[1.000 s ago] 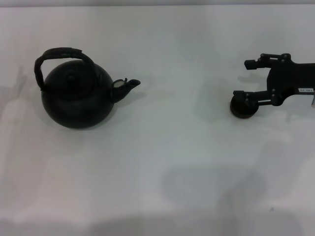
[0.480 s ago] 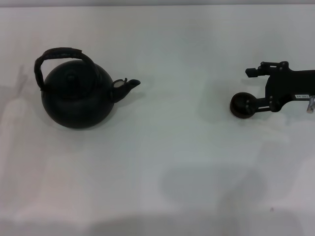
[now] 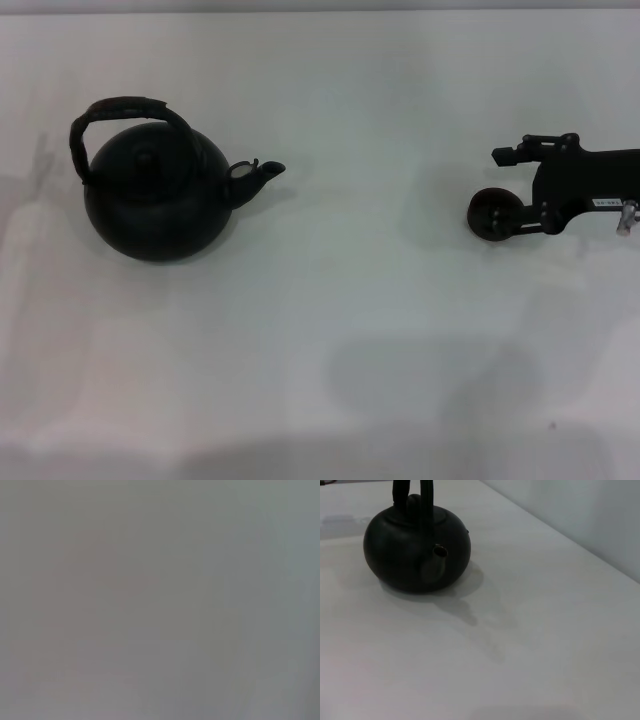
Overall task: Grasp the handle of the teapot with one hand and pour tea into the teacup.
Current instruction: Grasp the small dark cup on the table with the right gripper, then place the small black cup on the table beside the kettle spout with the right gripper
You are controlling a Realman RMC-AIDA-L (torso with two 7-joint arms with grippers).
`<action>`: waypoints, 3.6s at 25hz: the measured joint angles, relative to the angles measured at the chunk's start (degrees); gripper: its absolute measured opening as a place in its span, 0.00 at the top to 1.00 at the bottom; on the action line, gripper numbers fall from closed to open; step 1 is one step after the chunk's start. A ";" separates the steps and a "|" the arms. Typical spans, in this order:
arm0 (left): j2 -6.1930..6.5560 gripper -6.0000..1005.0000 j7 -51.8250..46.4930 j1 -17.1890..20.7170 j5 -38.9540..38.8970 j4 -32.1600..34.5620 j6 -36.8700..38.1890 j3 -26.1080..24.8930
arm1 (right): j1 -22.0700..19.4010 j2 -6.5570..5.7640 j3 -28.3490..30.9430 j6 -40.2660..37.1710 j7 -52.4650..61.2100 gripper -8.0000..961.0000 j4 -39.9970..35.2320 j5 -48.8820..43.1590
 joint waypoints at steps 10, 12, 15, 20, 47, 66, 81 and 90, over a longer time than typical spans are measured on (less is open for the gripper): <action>0.11 0.13 0.00 0.36 0.00 0.02 -0.01 0.08 | 0.17 -0.08 0.00 -0.43 0.03 0.11 2.45 -0.24; 0.13 0.13 0.00 0.43 0.00 0.05 -0.01 0.09 | 0.28 -0.08 0.00 -0.90 -0.08 0.11 3.16 -0.25; 0.19 0.13 0.00 0.46 0.04 0.08 0.03 0.05 | 0.47 -0.13 -0.15 -1.98 -0.30 0.11 3.97 -0.26; 0.22 0.13 0.00 0.54 0.13 0.40 0.09 0.18 | 0.48 -0.06 -0.60 -3.18 -0.39 0.12 4.27 -0.26; 0.27 0.13 0.00 0.63 0.25 0.45 0.71 0.00 | 0.48 0.00 -4.99 -7.05 -1.21 0.19 5.45 -0.03; 0.27 0.13 0.00 0.34 0.71 0.53 0.68 0.46 | 3.60 0.44 -9.47 -1.30 8.24 0.25 -1.45 0.22; 0.10 0.13 -0.08 0.61 0.71 0.01 0.68 0.53 | 5.81 0.78 -24.16 -12.03 7.89 0.25 -1.12 6.55; 0.09 0.13 -0.13 0.39 0.70 0.00 0.70 0.52 | 5.28 0.87 -29.68 -17.07 7.93 0.25 -1.31 7.19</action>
